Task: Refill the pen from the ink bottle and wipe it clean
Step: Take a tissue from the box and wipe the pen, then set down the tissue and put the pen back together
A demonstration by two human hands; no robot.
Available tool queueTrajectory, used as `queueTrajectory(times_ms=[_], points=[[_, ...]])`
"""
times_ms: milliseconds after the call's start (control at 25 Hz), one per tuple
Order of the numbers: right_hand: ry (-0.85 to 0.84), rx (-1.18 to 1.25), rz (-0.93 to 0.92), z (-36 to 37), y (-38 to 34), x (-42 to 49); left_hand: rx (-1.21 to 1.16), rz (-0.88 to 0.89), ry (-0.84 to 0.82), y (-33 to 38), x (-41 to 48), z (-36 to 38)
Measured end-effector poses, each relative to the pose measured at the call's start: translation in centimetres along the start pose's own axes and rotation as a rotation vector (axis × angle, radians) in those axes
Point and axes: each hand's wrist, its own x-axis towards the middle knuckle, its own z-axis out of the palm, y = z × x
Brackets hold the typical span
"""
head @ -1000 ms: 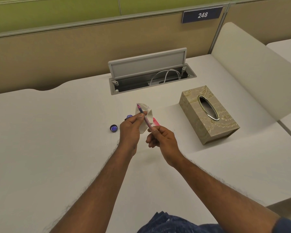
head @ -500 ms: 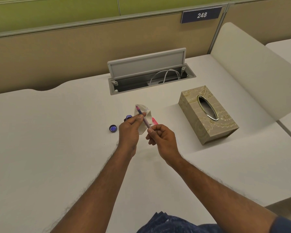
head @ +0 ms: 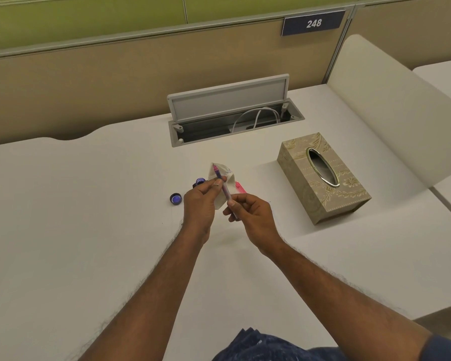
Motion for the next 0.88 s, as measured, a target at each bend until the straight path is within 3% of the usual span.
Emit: queueTrajectory(times_ms=[440, 600, 760, 880], points=[[0.158, -0.106, -0.092, -0.6, 0.7, 1.4, 0.165, 0.07, 0.082, -2.4, 0.7, -2.2], [0.274, -0.253, -0.038, -1.4, 2.7, 2.6, 0.164, 0.088, 0.096, -3.6, 0.8, -3.7], [0.293, -0.527, 0.044, -1.9, 5.1, 3.4, 0.148, 0.09, 0.147, -4.2, 0.6, -5.0], [0.297, -0.6, 0.085, -1.8, 6.3, 3.8, 0.151, 0.072, 0.181, -4.6, 0.6, -5.8]])
